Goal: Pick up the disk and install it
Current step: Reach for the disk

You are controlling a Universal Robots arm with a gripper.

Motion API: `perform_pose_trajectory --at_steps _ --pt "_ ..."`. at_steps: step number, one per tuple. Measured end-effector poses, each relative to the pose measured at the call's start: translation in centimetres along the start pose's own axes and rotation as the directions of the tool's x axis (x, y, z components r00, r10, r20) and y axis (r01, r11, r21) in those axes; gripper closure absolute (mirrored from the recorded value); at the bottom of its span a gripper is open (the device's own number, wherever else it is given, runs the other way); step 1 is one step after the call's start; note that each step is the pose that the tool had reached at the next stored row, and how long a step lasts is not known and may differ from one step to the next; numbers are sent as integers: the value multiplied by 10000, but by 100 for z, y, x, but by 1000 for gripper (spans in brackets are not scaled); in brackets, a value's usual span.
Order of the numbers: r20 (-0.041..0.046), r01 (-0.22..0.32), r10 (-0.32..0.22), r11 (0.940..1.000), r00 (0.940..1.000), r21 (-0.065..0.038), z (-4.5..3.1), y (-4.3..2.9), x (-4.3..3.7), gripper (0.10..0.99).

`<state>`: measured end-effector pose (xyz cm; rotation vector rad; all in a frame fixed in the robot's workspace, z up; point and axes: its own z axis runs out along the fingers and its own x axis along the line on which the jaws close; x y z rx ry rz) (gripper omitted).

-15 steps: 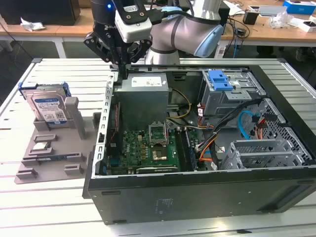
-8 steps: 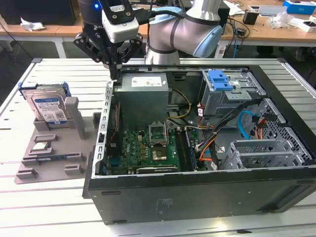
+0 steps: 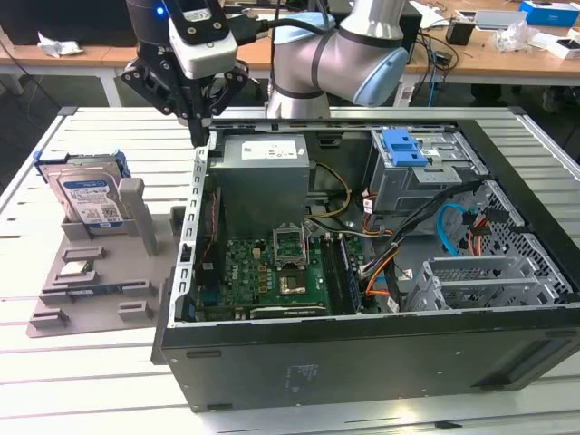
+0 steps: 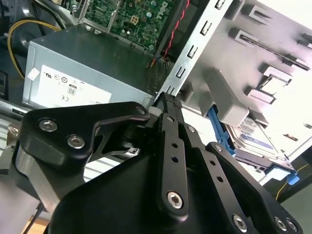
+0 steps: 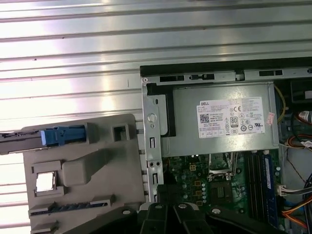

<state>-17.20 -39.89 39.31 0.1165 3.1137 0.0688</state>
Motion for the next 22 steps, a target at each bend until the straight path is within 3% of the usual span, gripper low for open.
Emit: perform_pose_trajectory --at_steps 22 --pt "1 -2 2 10000 10000 0 -11 -32 434 980"
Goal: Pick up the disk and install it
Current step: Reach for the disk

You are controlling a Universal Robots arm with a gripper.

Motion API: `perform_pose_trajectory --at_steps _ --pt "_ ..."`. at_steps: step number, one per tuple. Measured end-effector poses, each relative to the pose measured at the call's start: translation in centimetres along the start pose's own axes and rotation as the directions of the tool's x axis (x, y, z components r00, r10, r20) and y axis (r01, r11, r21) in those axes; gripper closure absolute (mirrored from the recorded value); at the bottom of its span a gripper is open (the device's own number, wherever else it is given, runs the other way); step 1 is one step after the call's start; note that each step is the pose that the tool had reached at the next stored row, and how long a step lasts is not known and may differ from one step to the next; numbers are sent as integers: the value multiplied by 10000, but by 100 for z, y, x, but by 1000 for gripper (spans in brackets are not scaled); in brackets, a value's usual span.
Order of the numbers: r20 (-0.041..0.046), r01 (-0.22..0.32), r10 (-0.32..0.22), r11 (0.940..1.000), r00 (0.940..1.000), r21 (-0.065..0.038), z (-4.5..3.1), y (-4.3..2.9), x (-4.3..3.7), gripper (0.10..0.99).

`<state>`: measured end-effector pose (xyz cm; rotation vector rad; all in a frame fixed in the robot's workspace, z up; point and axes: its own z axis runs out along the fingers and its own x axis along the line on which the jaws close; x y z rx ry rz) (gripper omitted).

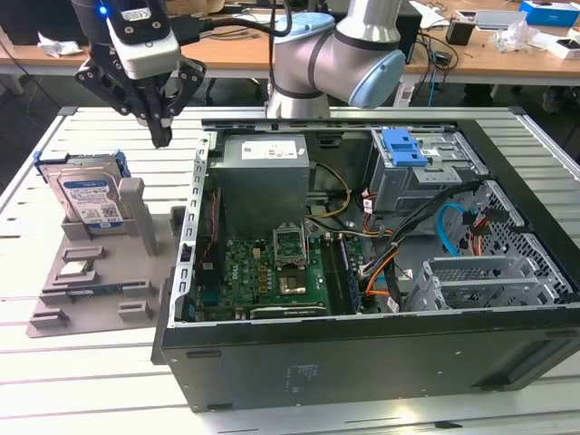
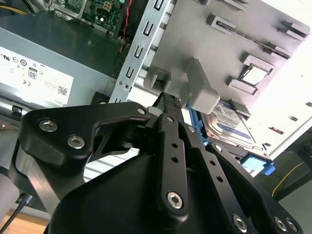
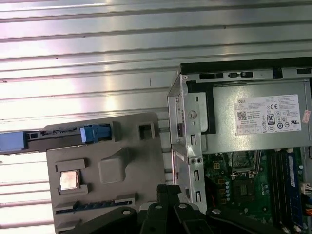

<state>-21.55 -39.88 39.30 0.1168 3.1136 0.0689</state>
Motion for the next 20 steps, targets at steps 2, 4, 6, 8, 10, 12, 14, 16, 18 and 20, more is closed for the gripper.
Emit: perform_pose_trajectory --at_steps 2,4,6,8,10,12,14,16,18,20 --pt "-1 1 -1 10000 10000 0 -1 -2 21 980" --pt "0 1 -1 10000 10000 0 -1 -3 42 980" --pt "-1 1 -1 10000 10000 1 -2 -5 63 980" --pt "0 2 -2 10000 10000 0 -2 -7 88 980" --pt "0 2 -2 10000 10000 0 -2 -9 117 980" --pt "-1 1 -1 10000 10000 1 -3 -11 143 980" --pt "0 1 -1 10000 10000 1 -4 -12 163 980" --pt "0 1 -1 10000 10000 0 -4 -14 188 980" --pt "0 1 -1 10000 10000 0 -4 -16 212 980" --pt "0 0 0 10000 10000 0 -4 -17 230 980"
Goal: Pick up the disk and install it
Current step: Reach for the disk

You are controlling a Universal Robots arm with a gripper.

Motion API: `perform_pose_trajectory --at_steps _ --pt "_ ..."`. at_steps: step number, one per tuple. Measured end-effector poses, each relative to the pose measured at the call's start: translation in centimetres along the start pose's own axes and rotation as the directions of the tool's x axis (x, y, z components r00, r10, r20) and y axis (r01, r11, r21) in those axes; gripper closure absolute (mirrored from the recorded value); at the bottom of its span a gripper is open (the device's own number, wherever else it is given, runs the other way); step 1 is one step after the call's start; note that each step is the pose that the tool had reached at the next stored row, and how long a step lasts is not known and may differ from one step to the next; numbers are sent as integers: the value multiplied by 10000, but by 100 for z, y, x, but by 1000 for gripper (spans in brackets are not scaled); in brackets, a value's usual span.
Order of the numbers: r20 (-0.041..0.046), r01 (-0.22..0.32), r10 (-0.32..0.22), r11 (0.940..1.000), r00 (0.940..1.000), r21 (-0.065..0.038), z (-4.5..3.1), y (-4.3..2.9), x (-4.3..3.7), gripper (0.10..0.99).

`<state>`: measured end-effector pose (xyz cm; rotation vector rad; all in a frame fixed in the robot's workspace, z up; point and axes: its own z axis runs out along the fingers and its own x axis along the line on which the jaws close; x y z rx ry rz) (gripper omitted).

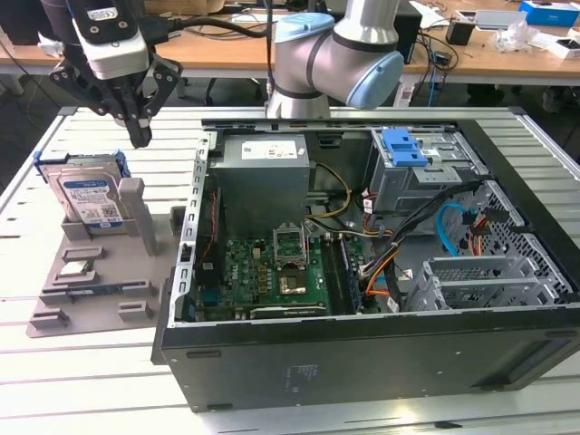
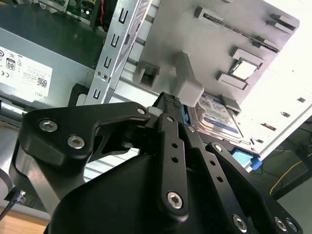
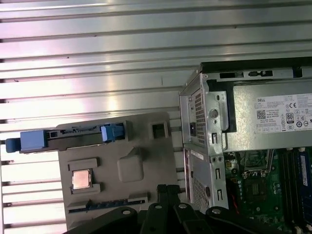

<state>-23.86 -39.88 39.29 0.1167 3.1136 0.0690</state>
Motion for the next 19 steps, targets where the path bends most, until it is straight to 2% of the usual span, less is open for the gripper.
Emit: perform_pose_trajectory --at_steps 8,19 --pt "-1 1 -1 10000 10000 1 -1 -7 86 980" --pt "0 1 -1 10000 10000 0 -3 -19 248 980"
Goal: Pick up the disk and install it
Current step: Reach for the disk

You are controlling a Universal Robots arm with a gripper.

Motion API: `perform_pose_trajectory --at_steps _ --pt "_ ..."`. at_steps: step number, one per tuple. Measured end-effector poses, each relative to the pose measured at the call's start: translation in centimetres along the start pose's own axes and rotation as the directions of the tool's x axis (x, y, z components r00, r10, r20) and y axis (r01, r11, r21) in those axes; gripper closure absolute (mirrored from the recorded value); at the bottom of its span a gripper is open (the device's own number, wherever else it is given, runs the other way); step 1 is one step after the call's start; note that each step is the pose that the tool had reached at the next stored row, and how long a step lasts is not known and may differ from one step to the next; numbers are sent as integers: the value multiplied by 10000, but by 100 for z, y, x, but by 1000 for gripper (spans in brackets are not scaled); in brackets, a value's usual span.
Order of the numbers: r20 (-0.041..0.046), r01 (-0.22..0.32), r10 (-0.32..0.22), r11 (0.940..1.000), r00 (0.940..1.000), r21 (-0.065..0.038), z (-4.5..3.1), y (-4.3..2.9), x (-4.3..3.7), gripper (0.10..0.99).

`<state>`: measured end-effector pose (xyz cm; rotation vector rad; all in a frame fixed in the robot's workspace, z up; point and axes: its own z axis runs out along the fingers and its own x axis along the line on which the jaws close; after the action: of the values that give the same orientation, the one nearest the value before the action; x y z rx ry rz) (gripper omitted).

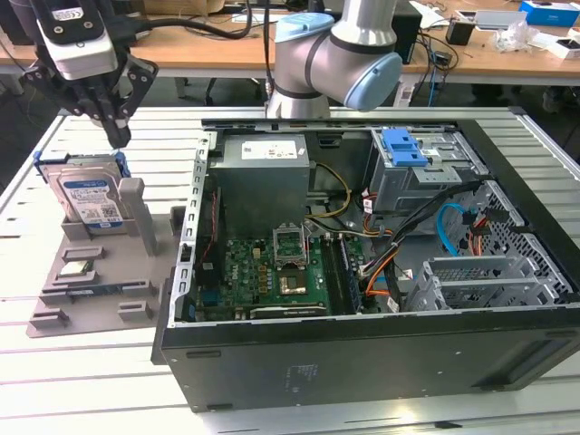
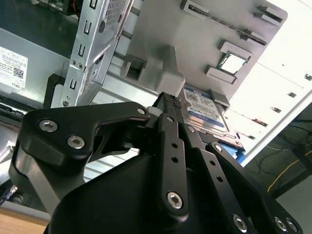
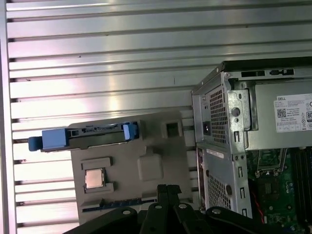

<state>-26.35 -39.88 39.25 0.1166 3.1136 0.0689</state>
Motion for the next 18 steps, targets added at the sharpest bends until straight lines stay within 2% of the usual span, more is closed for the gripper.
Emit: perform_pose_trajectory --at_steps 10,18 --pt "-1 0 0 10000 10000 0 -3 -13 168 980" --pt "0 0 0 10000 10000 0 0 -18 241 980"
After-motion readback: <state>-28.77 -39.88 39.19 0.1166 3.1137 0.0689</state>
